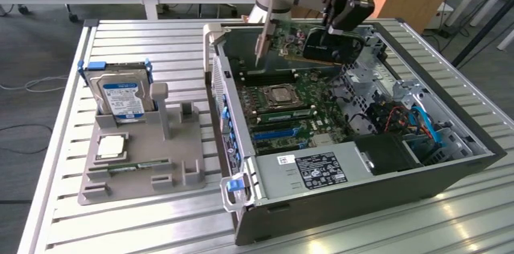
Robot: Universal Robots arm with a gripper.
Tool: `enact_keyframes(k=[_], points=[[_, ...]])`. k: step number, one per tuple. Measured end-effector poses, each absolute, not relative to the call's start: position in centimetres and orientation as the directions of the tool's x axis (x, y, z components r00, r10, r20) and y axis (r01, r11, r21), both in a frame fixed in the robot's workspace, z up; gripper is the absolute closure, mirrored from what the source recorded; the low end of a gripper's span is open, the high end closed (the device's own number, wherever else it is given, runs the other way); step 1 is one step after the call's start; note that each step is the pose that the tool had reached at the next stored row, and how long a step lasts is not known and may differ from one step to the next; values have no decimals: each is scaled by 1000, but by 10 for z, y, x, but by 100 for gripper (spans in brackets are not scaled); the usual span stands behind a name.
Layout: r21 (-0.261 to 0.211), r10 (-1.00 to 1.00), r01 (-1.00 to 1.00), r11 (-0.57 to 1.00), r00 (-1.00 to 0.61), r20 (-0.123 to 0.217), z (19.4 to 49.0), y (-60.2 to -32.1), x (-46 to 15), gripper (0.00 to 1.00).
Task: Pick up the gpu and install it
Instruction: 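Insert the gpu into the slot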
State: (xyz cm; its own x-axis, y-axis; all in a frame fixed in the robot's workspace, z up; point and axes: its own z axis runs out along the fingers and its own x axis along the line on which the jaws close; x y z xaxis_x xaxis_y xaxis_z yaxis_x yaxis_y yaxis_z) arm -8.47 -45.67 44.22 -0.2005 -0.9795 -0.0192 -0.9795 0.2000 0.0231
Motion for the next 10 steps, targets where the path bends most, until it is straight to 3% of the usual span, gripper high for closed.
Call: enact_keyframes(k=[10], points=[[20, -992, -992, 127, -128, -25, 442, -457, -85, 73]])
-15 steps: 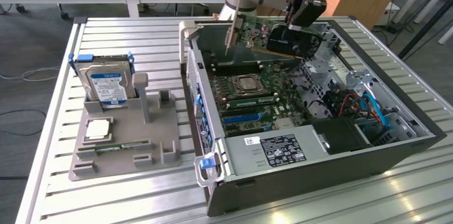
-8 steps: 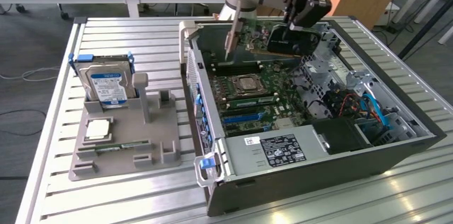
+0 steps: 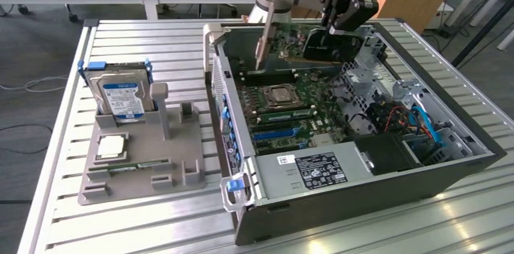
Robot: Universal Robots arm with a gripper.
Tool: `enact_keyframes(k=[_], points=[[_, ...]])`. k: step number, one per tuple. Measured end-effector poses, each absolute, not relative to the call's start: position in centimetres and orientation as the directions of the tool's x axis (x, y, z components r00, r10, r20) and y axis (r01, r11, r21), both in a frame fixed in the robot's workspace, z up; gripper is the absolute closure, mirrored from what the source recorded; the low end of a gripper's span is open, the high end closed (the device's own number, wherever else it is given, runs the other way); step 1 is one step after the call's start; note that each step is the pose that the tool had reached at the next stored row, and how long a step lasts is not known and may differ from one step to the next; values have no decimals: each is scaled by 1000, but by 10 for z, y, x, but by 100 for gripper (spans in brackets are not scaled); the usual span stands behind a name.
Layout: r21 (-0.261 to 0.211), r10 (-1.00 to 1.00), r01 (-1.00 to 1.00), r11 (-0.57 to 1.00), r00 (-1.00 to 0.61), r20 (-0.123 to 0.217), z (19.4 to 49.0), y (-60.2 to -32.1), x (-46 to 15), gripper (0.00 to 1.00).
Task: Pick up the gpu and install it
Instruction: 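Insert the gpu into the slot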
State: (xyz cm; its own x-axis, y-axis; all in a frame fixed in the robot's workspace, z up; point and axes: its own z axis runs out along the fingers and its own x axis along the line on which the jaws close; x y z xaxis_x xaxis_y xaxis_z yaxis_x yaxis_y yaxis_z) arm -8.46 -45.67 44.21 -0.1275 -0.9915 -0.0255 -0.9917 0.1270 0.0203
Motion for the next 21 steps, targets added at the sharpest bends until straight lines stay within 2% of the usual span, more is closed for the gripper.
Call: enact_keyframes(k=[21], points=[[12, -996, -997, 74, -74, -48, 438, -457, -85, 73]])
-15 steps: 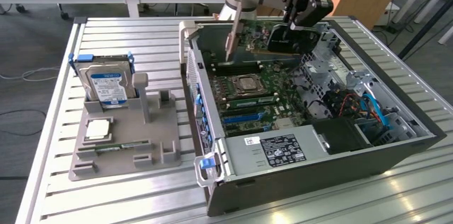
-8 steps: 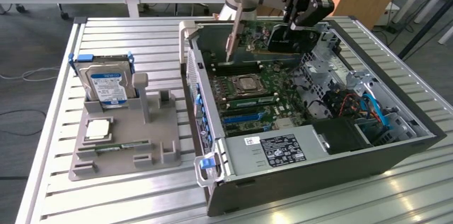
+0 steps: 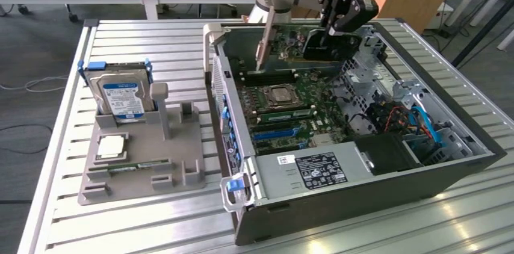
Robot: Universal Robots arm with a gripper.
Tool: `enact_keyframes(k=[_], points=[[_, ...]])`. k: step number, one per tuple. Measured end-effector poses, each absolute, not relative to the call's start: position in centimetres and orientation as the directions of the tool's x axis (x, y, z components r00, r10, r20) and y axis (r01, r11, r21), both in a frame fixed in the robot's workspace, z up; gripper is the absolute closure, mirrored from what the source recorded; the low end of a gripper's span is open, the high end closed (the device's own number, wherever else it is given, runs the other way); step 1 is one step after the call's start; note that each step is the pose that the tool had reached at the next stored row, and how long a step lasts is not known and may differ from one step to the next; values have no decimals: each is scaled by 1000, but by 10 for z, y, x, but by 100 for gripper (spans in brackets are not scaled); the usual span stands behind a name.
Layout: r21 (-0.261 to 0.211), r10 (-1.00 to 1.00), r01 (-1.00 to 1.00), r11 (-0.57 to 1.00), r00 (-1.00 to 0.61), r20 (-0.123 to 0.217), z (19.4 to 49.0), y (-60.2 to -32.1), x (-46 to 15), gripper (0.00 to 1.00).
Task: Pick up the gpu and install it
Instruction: 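Insert the gpu into the slot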
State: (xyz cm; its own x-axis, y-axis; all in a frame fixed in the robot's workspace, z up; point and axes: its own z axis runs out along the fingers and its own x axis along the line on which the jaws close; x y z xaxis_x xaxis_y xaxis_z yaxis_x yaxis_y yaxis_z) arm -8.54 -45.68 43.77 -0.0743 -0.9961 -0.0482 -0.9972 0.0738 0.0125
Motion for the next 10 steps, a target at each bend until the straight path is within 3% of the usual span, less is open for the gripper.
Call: enact_keyframes(k=[10], points=[[13, -996, -997, 72, -73, -55, 428, -457, -85, 73]])
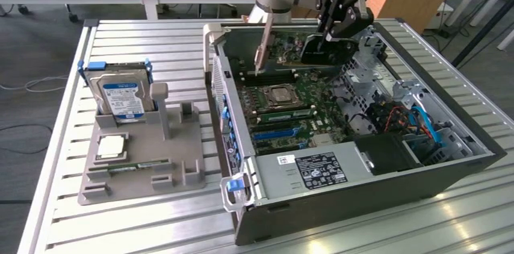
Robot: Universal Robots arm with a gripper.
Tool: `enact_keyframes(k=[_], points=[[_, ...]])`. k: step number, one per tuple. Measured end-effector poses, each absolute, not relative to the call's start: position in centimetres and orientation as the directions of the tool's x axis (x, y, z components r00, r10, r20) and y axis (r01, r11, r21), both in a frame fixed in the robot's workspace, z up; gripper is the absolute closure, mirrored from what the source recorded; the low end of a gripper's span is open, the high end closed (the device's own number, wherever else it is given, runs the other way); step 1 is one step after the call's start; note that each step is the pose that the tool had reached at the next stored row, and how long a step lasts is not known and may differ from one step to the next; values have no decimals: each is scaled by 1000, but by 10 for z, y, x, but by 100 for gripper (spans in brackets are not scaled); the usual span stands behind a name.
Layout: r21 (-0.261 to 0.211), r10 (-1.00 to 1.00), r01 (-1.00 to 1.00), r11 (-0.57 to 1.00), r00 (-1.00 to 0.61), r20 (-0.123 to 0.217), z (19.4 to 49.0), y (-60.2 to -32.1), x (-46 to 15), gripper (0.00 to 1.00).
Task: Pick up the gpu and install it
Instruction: 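Insert the gpu into the slot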
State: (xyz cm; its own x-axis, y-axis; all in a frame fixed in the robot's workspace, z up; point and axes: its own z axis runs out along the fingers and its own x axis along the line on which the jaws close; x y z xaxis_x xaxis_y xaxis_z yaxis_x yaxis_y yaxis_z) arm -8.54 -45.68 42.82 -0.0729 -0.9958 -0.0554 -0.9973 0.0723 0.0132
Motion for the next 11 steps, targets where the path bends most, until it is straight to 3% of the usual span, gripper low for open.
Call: enact_keyframes(k=[11], points=[[12, -998, -1000, 27, -28, -56, 425, -457, -85, 73]])
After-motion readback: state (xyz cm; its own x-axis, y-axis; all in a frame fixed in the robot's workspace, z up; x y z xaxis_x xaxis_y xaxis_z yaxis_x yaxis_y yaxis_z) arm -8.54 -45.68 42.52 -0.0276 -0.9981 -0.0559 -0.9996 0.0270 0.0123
